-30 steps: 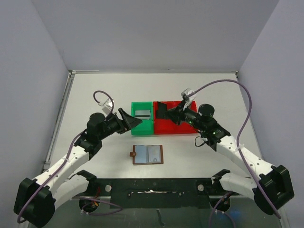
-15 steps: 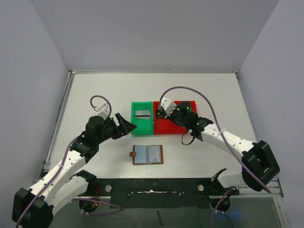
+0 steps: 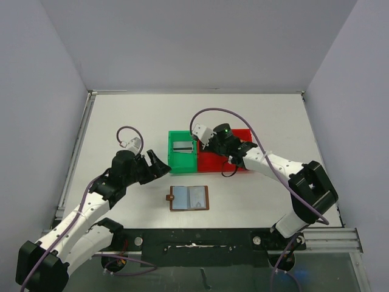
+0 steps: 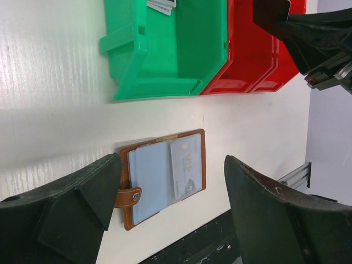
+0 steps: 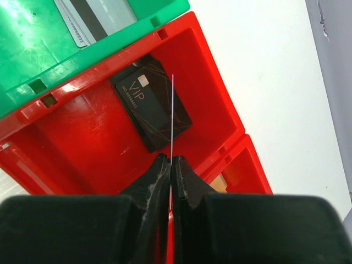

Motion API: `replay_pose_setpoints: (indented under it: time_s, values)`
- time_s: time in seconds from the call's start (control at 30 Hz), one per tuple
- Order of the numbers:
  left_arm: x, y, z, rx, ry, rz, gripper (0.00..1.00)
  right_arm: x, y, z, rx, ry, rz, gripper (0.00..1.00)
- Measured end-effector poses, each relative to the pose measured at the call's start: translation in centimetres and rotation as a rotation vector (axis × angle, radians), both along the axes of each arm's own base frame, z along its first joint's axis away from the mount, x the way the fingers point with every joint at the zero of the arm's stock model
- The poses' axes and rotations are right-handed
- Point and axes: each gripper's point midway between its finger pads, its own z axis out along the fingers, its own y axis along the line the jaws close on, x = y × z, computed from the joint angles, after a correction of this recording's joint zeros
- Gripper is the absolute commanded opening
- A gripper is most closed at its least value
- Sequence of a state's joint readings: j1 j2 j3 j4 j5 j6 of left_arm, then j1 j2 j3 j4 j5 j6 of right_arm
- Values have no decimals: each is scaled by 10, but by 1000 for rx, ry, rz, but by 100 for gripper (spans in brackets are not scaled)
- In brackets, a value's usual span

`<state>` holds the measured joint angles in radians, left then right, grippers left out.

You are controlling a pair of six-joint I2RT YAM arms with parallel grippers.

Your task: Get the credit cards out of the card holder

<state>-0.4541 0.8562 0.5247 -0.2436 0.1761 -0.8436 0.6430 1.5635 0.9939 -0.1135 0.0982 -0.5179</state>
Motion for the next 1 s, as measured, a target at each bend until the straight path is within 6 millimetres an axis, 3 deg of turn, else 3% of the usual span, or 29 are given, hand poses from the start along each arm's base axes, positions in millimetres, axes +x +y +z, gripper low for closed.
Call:
replay_pose_setpoints:
  time_s: [0.3, 0.57, 1.0]
  values:
    - [-2, 5, -3, 12, 14, 13, 75, 20, 11, -9, -65, -6, 40, 1]
    - [-4, 8, -2, 14, 17, 22, 75, 29, 14, -31, -165, -2, 110, 2]
    - [-5, 12, -7, 30, 36, 35, 75, 47, 28, -41, -269, -34, 172, 6]
